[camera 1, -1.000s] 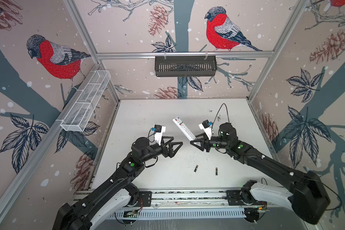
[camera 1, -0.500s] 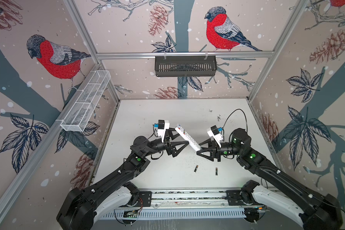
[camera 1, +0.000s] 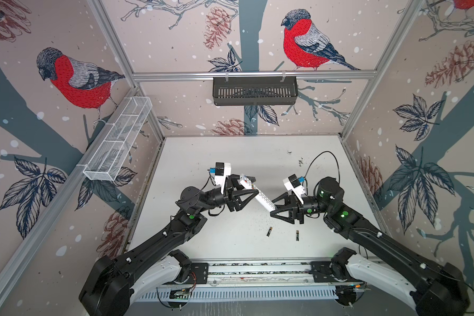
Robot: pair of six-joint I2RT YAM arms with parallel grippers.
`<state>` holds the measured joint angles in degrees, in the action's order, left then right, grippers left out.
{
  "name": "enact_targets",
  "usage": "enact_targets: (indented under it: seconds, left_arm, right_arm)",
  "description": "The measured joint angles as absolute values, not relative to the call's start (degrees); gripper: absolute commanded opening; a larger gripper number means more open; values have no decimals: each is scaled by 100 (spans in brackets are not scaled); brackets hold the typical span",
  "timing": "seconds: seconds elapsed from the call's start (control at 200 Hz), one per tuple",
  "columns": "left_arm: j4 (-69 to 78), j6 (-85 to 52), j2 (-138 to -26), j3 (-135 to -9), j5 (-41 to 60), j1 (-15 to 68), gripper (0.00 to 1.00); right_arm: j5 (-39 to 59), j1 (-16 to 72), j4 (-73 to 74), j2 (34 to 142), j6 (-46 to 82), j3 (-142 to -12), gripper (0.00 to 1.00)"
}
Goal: Load the batteries into the remote control
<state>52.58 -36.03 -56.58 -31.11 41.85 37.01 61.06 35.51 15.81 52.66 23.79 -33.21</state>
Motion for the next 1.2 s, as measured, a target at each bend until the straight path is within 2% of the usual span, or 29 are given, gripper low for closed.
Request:
enact_targets:
  seconds: [0.195,0.295,0.355,0.4,0.505,0.635,0.81,0.966,1.121,1.201]
  left_arm:
    - [5349,-3986,-5647,-3109,4296,3708,42]
    - [5356,-3959,-5634,-3081,4276,3708,30]
    - [5284,-3795,-5629,-3070,4222,3708,28]
    - [5181,-3699,-5618,-3070,4154,3706,22]
    - [4792,-3485,-5559,-3085,3887,3708,17]
    - [4125,-3345,-5513,-3221,3498,3708,13]
    - [3218,-3183,-5428,-3343,2851,3721,14]
    - [2561,-3148,-5260,-3326,2471,3712,13]
    - [2213,-3124,-5070,-3323,2255,3712,14]
    - [2062,-3114,-5015,-3336,2224,3712,13]
  right_arm:
    - [6226,3548,1745,5339,2200,-3321,53]
    - [6158,3548,1706,5343,2226,-3321,64]
    - [5979,3551,1610,5345,2270,-3347,72]
    - [5898,3553,1487,5343,2268,-3404,79]
    - [5476,3693,1173,5299,2141,-3597,88]
    - [4491,4119,727,5293,1813,-3787,91]
    - [2759,4919,196,5507,1372,-4119,91]
    - [1649,5205,113,5846,1160,-4265,80]
    - [1120,5450,36,6287,1017,-4453,77]
    - [849,5555,25,6519,928,-4547,68]
